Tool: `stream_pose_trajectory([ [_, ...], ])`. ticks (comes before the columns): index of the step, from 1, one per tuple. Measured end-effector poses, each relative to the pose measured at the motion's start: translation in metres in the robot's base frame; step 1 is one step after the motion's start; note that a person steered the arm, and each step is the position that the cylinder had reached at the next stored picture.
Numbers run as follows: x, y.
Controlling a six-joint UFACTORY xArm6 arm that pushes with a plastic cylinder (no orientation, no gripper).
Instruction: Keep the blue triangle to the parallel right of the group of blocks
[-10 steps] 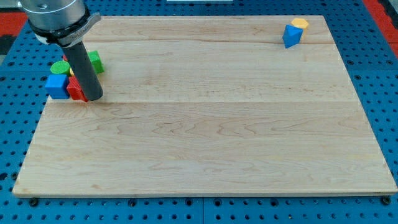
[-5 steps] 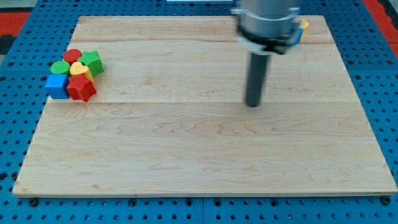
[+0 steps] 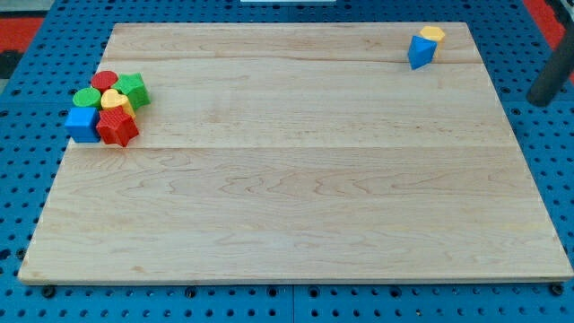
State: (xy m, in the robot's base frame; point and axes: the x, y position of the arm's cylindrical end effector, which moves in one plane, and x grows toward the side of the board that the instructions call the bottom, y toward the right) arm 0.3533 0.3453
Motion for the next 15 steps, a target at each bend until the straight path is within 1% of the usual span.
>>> stream_pose_trajectory([
  [1,-0.061,0.0],
  [2,-0.08,-0.024],
  [3,-0.08,-0.078],
  [6,-0.079,-0.269],
  [7,-0.067,-0.257],
  [8,-0.049,-0.197],
  [9,-0.062,-0.155],
  [10,-0.092,-0.166],
  [11,-0.116,-0.206],
  [12,-0.116,-0.255],
  [14,-0.067,-0.261],
  [15,-0.106,-0.257],
])
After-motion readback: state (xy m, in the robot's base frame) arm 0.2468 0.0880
